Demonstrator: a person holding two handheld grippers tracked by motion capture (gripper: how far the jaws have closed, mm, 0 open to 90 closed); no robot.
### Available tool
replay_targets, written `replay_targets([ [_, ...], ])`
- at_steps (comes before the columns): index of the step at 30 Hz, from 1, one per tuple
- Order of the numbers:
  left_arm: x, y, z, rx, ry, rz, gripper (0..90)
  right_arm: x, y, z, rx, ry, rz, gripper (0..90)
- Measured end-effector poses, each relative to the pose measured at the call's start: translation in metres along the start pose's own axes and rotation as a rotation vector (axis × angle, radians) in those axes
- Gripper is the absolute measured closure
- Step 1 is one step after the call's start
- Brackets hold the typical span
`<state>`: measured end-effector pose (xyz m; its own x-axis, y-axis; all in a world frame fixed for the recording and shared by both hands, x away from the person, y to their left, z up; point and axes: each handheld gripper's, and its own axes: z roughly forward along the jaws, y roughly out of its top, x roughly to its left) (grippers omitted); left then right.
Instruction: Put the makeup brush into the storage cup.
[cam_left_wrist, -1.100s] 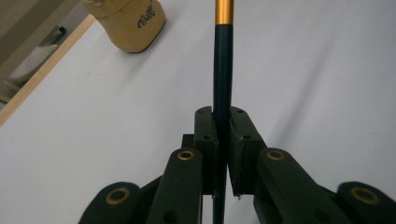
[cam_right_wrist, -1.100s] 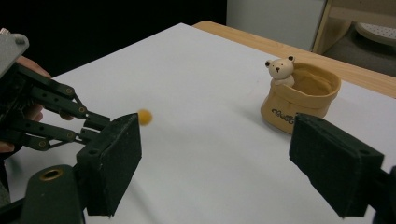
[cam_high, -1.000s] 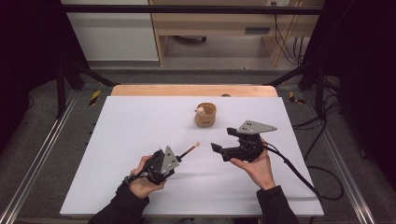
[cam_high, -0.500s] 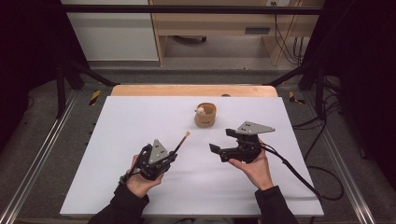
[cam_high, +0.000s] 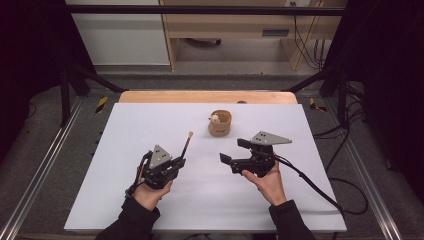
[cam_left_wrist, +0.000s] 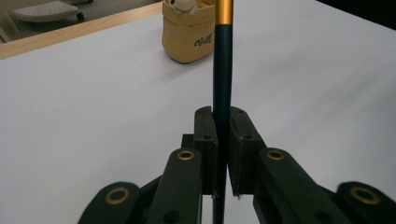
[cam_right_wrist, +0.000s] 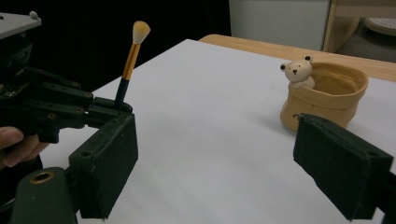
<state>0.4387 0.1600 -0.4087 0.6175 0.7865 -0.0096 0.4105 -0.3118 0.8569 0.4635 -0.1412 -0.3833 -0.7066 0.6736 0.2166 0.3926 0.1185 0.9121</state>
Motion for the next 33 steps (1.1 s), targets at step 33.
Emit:
replay_targets([
  [33, -0.04, 0.017, 0.026, -0.04, -0.009, -0.041, 83.2, 0.004, -0.002, 0.007, -0.055, 0.088, 0.074, 15.2],
])
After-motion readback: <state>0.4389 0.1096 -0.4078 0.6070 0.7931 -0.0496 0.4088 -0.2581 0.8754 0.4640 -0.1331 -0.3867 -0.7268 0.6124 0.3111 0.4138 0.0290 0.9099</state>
